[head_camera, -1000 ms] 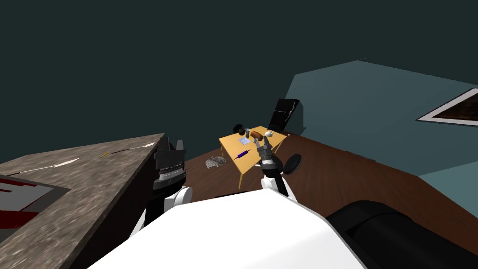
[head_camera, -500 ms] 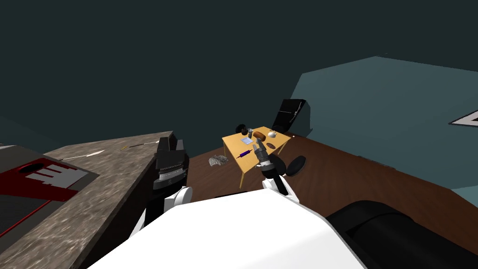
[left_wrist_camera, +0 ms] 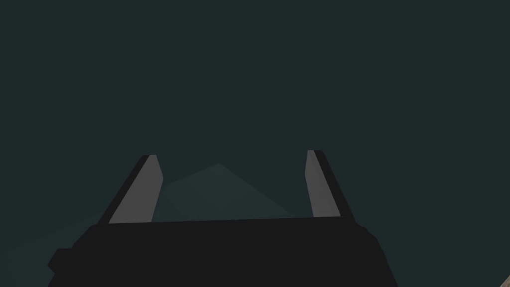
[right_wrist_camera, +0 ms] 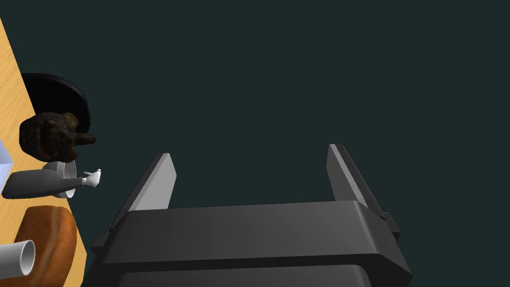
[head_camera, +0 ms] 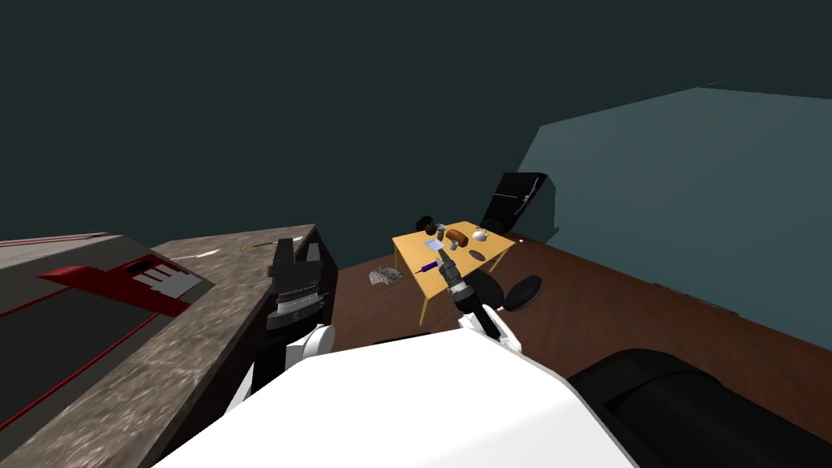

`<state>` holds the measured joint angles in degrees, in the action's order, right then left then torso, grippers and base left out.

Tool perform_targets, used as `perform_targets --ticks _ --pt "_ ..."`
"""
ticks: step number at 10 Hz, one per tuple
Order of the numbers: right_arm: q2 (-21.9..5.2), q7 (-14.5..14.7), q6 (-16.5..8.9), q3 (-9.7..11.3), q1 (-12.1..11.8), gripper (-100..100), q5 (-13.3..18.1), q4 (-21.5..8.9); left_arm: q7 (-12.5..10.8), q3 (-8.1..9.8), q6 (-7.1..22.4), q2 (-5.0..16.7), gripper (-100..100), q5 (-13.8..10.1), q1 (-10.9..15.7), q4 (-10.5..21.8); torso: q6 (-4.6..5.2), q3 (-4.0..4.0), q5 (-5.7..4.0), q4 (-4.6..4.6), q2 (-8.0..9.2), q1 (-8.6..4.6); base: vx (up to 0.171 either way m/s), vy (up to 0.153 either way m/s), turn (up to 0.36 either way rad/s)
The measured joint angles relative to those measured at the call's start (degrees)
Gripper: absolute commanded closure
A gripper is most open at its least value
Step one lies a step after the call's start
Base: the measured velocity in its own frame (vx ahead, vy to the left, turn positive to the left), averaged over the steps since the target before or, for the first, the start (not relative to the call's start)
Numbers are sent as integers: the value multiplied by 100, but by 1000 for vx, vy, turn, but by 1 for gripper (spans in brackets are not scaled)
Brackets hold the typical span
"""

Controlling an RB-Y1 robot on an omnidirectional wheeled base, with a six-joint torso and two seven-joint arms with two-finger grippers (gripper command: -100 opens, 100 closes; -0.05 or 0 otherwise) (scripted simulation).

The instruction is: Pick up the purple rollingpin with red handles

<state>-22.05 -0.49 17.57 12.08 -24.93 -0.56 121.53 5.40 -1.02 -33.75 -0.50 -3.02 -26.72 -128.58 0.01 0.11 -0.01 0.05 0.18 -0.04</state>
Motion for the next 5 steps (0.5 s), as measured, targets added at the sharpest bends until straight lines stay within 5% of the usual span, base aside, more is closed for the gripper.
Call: perform_targets --ticks 5 --pt "-877 288 -185 363 143 -100 71 -492 0 0 0 0 0 0 1 0 -2 -1 0 -1 -1 -1 -45 5 157"
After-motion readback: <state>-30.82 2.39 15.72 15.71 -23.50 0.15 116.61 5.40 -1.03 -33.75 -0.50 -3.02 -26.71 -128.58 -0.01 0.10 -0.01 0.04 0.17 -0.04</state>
